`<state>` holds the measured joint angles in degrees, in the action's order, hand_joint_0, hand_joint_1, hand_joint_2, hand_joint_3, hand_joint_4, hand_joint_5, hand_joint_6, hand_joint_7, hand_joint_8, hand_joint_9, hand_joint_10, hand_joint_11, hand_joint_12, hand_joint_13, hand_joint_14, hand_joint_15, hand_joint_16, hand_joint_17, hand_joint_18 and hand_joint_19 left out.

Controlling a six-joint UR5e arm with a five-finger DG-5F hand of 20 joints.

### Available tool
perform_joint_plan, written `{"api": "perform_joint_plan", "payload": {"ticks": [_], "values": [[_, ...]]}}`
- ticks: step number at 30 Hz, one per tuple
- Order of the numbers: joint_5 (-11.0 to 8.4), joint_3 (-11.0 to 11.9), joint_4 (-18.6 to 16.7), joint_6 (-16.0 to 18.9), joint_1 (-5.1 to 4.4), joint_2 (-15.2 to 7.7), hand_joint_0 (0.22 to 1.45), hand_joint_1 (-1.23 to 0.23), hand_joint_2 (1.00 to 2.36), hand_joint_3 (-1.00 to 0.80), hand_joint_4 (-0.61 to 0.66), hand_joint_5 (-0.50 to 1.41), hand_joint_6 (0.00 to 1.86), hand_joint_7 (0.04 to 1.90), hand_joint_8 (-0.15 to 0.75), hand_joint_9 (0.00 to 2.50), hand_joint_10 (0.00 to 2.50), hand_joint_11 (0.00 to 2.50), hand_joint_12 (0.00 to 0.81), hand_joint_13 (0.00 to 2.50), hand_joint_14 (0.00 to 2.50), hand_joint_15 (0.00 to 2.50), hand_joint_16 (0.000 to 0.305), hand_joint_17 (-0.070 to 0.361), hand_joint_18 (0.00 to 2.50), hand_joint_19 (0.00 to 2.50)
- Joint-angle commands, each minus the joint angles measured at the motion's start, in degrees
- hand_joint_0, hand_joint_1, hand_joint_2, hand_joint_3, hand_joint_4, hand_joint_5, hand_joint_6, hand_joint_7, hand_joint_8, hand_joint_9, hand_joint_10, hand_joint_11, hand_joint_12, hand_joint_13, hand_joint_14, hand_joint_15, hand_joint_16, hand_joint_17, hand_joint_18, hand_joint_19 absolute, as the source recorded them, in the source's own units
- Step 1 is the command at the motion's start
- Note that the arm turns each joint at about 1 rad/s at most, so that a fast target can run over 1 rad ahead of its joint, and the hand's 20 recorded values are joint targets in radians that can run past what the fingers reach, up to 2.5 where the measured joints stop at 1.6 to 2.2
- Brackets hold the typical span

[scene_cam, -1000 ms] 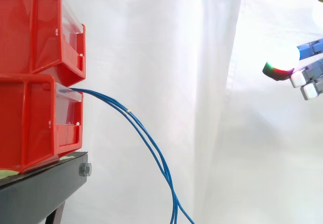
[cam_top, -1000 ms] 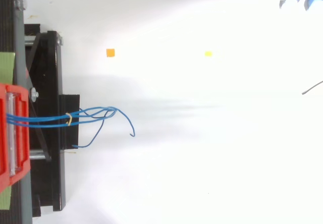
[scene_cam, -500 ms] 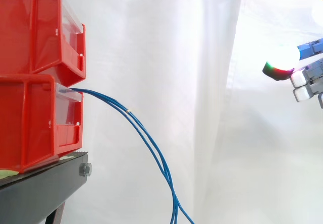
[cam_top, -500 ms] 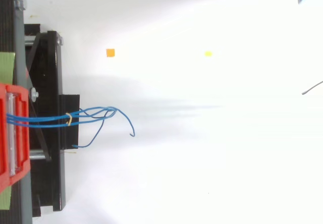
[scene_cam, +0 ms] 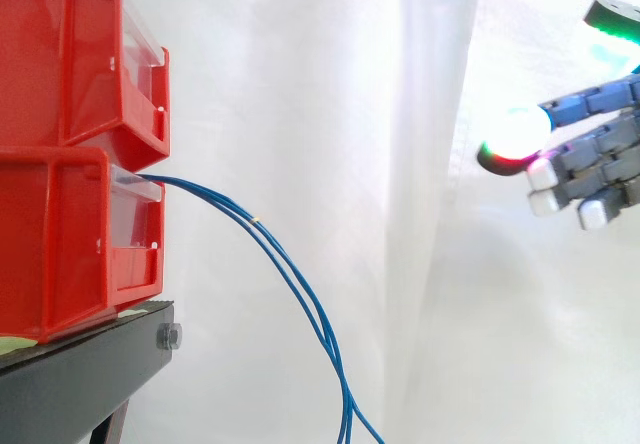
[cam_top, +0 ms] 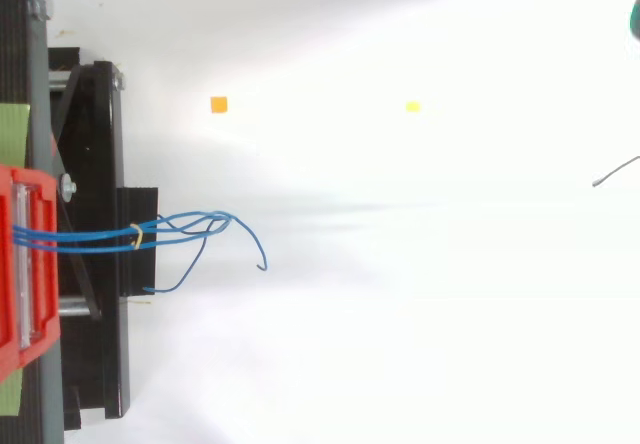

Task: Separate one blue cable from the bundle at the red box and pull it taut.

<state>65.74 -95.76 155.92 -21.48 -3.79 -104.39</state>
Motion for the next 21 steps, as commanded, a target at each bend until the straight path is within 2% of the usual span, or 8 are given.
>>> {"api": "perform_joint_plan", "payload": {"ticks": [1,4,6,10,12,15,18,21], "values": [[-0.61,2.4,-1.2,-1.5,-1.13,-1.9,0.52,-0.6,1.0,-0.5,0.23,-0.21,0.5,0.8,0.345,0.59,0.01,0.51,0.414,0.5,0.01,0.42,0.053,0.12,0.52,0.58],[-1.75,4.4,-1.1,-3.6,-1.74,-3.5,0.52,-0.65,1.0,-0.5,0.23,-0.21,0.5,0.81,0.345,0.59,0.01,0.51,0.413,0.5,0.01,0.42,0.053,0.12,0.52,0.58],[-2.63,6.7,-1.0,-4.2,-2.09,-6.6,0.52,-0.66,1.0,-0.5,0.23,-0.21,0.5,0.81,0.344,0.59,0.01,0.51,0.413,0.51,0.01,0.41,0.053,0.119,0.52,0.58],[-1.93,11.4,-0.7,-2.2,-2.36,-12.1,0.53,-0.63,1.0,-0.5,0.24,-0.21,0.5,0.8,0.345,0.61,0.01,0.52,0.407,0.51,0.01,0.41,0.052,0.117,0.53,0.58],[-1.49,15.1,-0.1,-2.1,-2.62,-15.0,0.54,-0.62,1.0,-0.5,0.24,-0.21,0.5,0.8,0.345,0.61,0.01,0.52,0.406,0.52,0.01,0.41,0.051,0.116,0.54,0.58],[-0.44,21.6,3.2,-4.4,-3.24,-19.2,0.54,-0.62,1.0,-0.5,0.24,-0.21,0.5,0.81,0.346,0.62,0.01,0.52,0.404,0.52,0.01,0.41,0.051,0.116,0.54,0.58],[-0.17,24.7,5.7,-5.3,-3.59,-22.3,0.54,-0.61,1.0,-0.5,0.24,-0.21,0.5,0.81,0.346,0.62,0.01,0.52,0.404,0.52,0.01,0.41,0.051,0.115,0.55,0.59],[-0.08,25.4,4.9,-4.2,-3.76,-23.6,0.54,-0.61,1.0,-0.5,0.24,-0.21,0.5,0.8,0.346,0.62,0.01,0.51,0.403,0.52,0.01,0.41,0.051,0.115,0.55,0.58]]}}
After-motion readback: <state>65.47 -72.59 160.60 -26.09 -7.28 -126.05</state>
